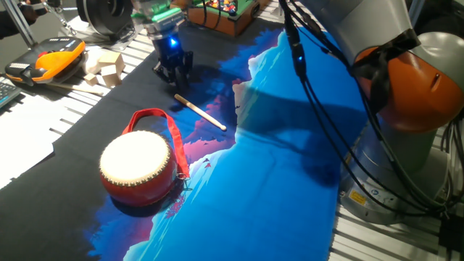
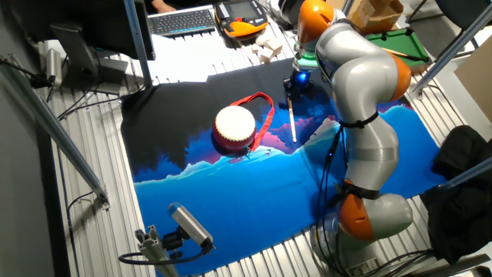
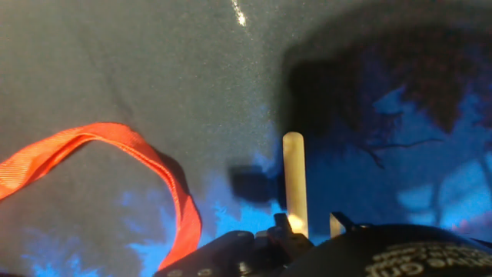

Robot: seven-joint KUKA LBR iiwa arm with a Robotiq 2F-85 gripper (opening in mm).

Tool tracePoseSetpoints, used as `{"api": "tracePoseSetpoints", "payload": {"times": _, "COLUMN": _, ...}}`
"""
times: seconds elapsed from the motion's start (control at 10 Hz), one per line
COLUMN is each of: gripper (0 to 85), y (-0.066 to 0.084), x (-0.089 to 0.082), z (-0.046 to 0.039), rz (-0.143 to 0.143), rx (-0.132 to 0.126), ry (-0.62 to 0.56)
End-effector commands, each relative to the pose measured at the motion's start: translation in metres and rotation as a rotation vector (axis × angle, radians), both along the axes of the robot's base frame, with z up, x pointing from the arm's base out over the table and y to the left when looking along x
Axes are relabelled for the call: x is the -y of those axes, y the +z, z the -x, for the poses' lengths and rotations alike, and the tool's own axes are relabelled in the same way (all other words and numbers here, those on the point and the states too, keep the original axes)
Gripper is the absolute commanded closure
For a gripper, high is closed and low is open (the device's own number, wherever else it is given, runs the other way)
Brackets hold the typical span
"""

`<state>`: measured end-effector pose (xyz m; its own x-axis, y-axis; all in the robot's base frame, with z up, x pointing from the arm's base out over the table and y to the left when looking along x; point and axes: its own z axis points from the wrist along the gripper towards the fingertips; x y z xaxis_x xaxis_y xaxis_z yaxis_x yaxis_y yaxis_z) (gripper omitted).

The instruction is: Play the drum

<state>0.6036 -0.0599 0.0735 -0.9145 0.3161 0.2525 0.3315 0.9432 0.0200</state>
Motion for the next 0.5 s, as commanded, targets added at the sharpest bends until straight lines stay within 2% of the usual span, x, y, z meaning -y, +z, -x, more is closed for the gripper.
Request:
{"api": "tracePoseSetpoints", "payload": {"times": 0.0, "gripper": 51.0, "y": -0.004, "x": 0.000, "z": 0.0007, "rz": 0.001, "rx": 0.002, "ry": 0.001}}
{"api": "tracePoseSetpoints", "payload": {"times": 0.1, "gripper": 34.0, "y": -0.007, "x": 0.001, "z": 0.0006, "rz": -0.001, "rx": 0.002, "ry": 0.005}}
{"api": "tracePoseSetpoints", "payload": {"times": 0.4, "gripper": 34.0, "y": -0.016, "x": 0.002, "z": -0.0003, "rz": -0.010, "rx": 0.006, "ry": 0.010}}
